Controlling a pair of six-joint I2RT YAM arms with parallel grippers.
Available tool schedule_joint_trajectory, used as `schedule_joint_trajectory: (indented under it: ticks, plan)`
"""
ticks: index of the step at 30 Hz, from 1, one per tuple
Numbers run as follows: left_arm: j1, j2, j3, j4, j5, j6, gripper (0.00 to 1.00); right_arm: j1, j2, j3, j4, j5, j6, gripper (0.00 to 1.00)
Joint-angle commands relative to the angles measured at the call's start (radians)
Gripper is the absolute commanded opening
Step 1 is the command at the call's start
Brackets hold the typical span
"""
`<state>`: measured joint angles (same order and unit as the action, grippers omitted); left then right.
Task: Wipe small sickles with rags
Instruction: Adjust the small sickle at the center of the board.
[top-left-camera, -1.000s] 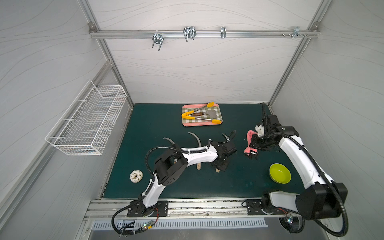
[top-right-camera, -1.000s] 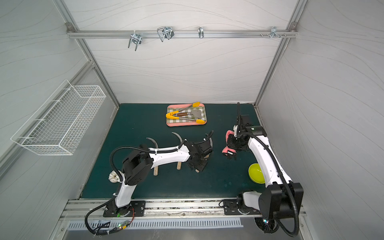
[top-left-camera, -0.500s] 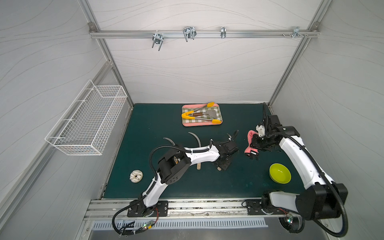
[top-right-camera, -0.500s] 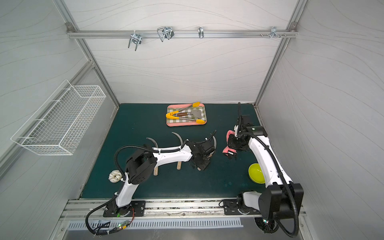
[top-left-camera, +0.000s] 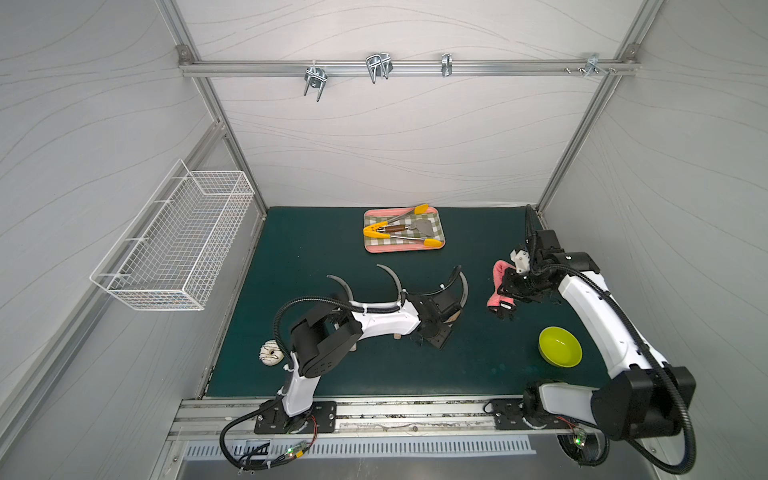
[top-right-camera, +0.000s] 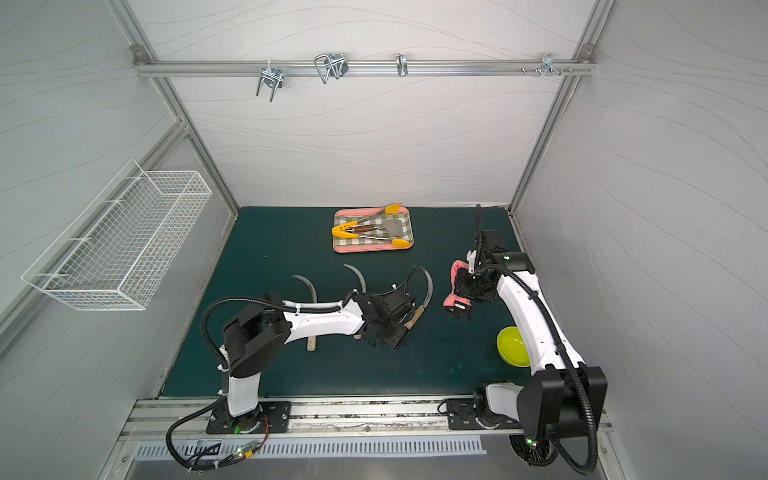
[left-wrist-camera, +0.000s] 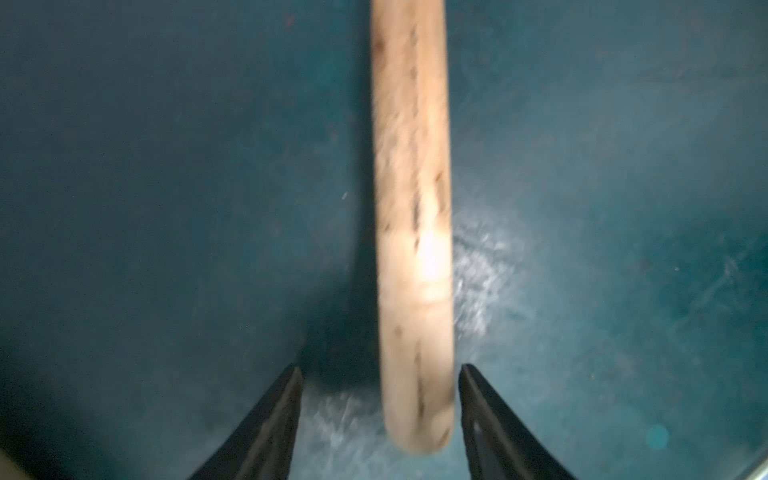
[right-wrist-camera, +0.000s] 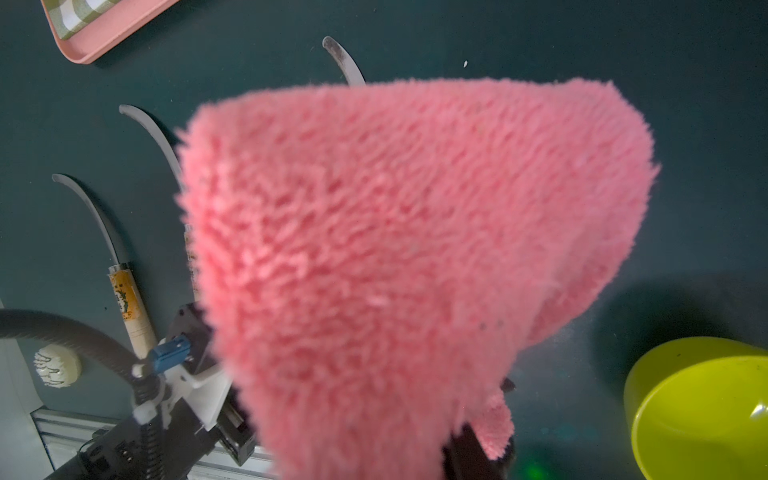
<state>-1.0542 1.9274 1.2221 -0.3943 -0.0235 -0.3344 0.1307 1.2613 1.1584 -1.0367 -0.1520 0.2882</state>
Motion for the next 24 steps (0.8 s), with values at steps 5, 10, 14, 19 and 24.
schedule_joint_trajectory:
  ticks: [5,10,14,19,24]
  plan:
    - [-0.012,-0.051,-0.109,0.191,0.019,-0.088,0.58,0.026,-0.023,0.009,-0.021,-0.001,0.009,0.27]
    - [-0.019,-0.041,-0.142,0.239,0.016,-0.112,0.5,0.058,-0.028,0.003,-0.025,0.015,0.023,0.28]
    - [-0.027,-0.033,-0.144,0.239,0.007,-0.113,0.43,0.079,-0.03,-0.005,-0.022,0.023,0.034,0.28]
    - [-0.032,-0.047,-0.155,0.234,-0.005,-0.112,0.38,0.103,-0.019,-0.004,-0.02,0.03,0.039,0.28]
    - [-0.039,-0.06,-0.18,0.248,-0.018,-0.11,0.38,0.119,-0.006,-0.006,-0.014,0.032,0.041,0.28]
